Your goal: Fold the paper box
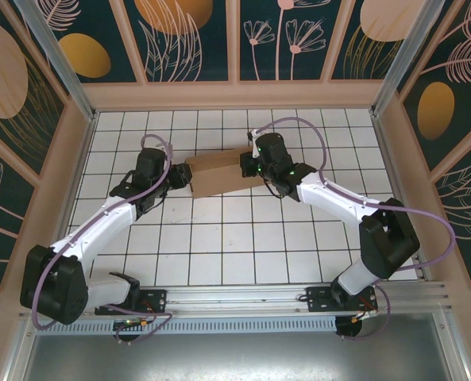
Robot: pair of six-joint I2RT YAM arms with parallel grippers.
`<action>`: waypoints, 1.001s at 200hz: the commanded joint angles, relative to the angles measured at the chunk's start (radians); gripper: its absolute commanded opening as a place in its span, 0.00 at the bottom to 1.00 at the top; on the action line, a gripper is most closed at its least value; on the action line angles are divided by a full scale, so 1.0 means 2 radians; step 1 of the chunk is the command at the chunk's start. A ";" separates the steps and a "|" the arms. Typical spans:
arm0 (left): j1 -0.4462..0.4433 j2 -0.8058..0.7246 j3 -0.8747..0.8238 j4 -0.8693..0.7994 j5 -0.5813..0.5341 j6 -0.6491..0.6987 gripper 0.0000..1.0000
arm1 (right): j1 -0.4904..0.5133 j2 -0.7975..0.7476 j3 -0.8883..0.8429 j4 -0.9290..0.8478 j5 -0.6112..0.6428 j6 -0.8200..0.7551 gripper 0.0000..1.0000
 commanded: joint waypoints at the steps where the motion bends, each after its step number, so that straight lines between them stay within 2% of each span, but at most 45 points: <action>1: -0.003 -0.015 0.001 -0.028 0.023 0.002 0.44 | 0.003 0.019 -0.017 -0.021 0.015 0.012 0.10; 32: -0.003 -0.035 0.008 -0.038 0.051 0.005 0.39 | 0.003 0.026 -0.010 -0.032 0.019 0.014 0.11; 101: -0.001 -0.081 0.012 -0.068 0.030 -0.001 0.29 | 0.003 0.056 0.022 -0.067 0.021 0.019 0.13; 121: 0.012 -0.090 0.015 -0.061 0.026 -0.020 0.34 | 0.003 0.056 0.018 -0.066 0.017 0.021 0.13; 157: 0.054 -0.072 0.019 -0.030 0.072 -0.054 0.44 | 0.006 0.053 0.018 -0.066 0.017 0.023 0.14; 173: 0.060 -0.053 0.021 -0.013 0.085 -0.066 0.49 | 0.008 0.054 0.021 -0.067 0.018 0.022 0.14; 200: 0.061 -0.024 0.029 0.019 0.094 -0.081 0.52 | 0.012 0.056 0.024 -0.068 0.020 0.023 0.14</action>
